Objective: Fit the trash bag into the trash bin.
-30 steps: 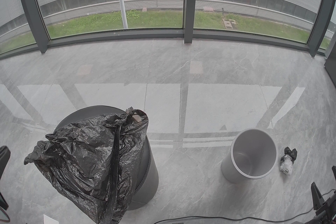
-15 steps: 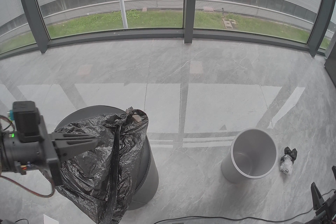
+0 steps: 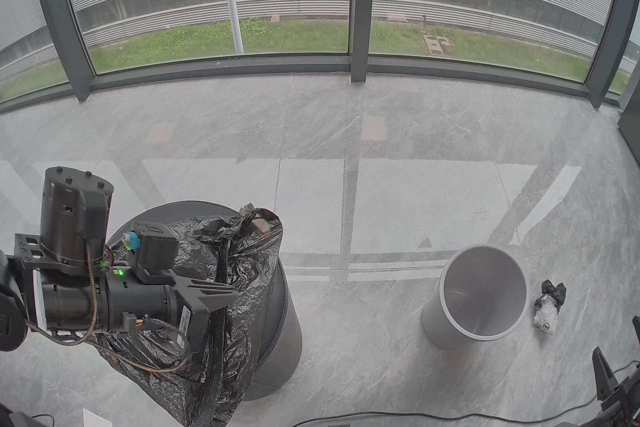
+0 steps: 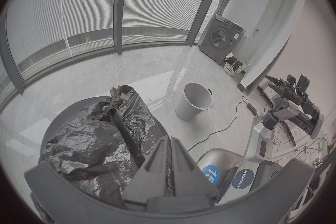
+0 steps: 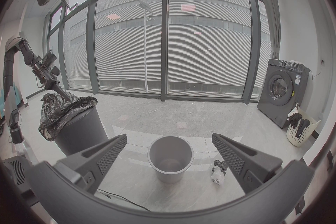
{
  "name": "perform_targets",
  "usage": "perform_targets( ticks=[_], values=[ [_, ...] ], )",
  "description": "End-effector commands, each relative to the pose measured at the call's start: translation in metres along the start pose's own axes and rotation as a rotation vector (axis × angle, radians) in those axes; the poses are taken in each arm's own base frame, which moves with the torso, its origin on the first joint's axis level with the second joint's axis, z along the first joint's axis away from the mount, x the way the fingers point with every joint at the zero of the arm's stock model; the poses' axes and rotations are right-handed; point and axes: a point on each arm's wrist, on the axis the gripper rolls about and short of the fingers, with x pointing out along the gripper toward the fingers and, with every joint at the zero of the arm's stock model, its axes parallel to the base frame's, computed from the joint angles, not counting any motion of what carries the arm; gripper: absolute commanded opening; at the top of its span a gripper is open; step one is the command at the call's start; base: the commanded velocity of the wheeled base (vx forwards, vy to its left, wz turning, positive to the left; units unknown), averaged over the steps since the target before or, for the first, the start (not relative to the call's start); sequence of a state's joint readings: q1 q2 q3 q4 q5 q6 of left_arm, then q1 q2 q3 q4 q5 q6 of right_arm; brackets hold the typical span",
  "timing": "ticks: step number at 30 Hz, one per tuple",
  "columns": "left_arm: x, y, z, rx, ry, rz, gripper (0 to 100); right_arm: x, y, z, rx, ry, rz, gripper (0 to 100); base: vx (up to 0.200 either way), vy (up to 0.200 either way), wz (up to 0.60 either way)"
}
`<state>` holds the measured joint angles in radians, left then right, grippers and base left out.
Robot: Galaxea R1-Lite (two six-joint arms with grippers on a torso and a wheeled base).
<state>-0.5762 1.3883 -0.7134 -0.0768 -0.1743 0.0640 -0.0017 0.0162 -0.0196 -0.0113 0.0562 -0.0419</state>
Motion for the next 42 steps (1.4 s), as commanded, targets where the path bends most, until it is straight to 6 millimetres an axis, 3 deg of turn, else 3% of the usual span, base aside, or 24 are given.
perform_targets(
  ticks=[1,3,4,37,42],
  values=[
    [0.018,0.001,0.001,-0.012,0.041,-0.019,0,-0.001,0.000,0.000,0.000,-0.018,0.000,100,0.000,0.000,0.00],
    [0.017,0.001,0.002,-0.007,0.037,-0.015,0,-0.001,0.000,0.000,0.000,-0.018,0.000,100,0.000,0.000,0.00],
    [0.016,0.001,0.002,-0.006,0.035,-0.014,100,-0.001,0.000,0.000,0.000,-0.017,-0.002,100,0.000,0.000,0.00],
    [0.032,0.013,-0.004,-0.035,0.057,0.014,100,-0.001,0.000,0.000,-0.001,-0.019,0.000,100,0.000,0.000,0.00],
    [0.033,0.015,-0.015,-0.052,0.095,0.032,100,-0.001,0.000,0.000,-0.001,-0.019,0.000,100,0.000,0.000,0.00]
  ],
)
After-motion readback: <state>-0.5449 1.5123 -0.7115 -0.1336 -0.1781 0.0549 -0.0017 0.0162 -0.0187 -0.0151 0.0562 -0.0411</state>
